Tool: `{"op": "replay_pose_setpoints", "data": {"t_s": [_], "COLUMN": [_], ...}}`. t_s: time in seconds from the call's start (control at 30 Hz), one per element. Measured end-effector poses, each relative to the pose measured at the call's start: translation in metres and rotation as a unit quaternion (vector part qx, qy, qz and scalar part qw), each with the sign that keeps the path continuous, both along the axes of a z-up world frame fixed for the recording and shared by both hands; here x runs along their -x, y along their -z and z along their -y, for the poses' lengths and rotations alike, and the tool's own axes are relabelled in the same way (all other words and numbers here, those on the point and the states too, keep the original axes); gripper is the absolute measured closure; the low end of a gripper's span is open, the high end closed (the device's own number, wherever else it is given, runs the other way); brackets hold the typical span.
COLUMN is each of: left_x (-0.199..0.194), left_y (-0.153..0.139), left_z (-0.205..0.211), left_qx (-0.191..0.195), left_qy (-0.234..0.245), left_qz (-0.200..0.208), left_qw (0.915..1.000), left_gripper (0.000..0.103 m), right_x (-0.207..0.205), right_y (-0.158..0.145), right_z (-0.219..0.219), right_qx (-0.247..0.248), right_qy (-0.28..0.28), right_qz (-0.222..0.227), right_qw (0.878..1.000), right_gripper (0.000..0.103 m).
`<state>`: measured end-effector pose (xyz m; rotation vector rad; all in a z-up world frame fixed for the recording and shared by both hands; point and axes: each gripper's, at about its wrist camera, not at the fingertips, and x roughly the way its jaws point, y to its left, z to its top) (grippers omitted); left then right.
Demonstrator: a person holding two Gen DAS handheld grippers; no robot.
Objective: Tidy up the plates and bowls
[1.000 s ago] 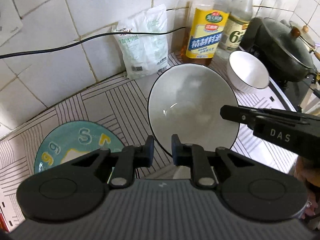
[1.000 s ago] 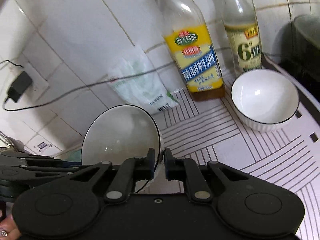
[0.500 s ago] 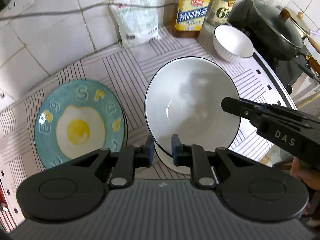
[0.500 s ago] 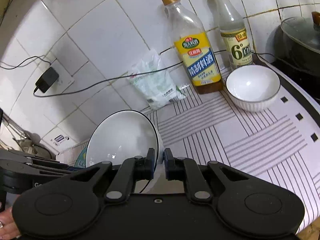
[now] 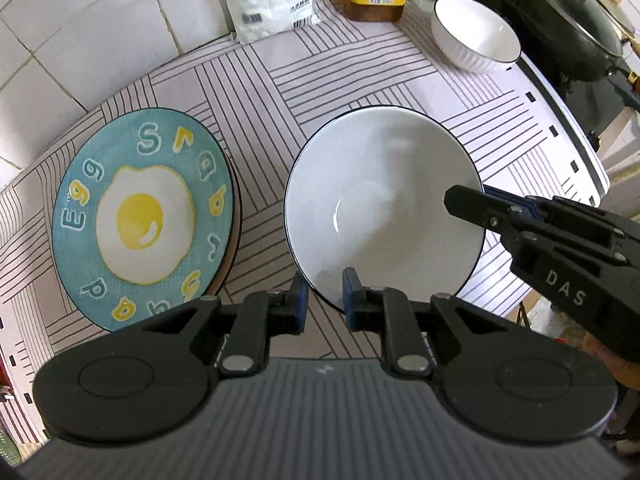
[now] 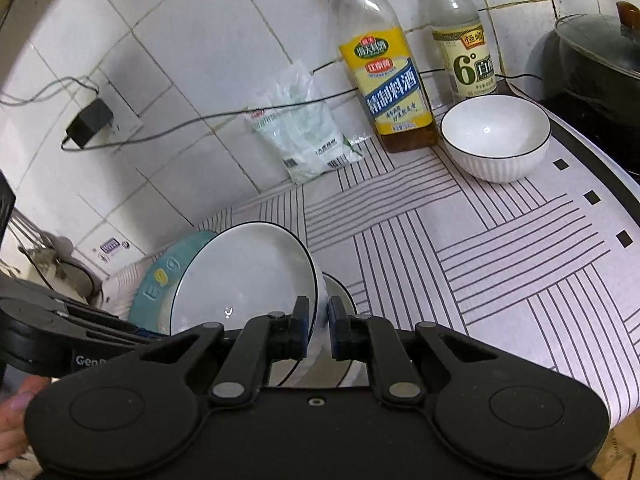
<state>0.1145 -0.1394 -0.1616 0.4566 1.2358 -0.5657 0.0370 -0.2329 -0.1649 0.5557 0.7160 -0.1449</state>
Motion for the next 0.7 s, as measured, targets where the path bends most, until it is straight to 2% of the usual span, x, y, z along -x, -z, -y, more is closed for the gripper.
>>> {"op": "replay_pose_setpoints", "data": {"t_s": [0.1,0.43,0.7], "left_x": [-0.001,-0.005,-0.008], "left_y": [0.003,0.015,0.022], "left_z": [0.002,0.008,0.012], "left_qx": [-0.005,-0.021,-0.033], "left_qy": [0.001,0.01,0.009], "left_qz": [-0.004,-0.022,-0.037], "left_qw": [1.0,0.9995,0.9987], "left_gripper": [0.087,0.086,0.084], "right_x": [-0.001,-0.006,-0.01], "right_y": [0.003,0.009,0.01], "right_z": [-0.003,-0.017,-0.028], "right_qx": [0.01,0.087,0.143], "right_qy": [-0.002,-0.025,-0.047], "right_qz": [-0.004,-0.031,-0.042], "right_qw": [1.0,0.995,0.988], "right_gripper": [0.089,0.09,0.09]}}
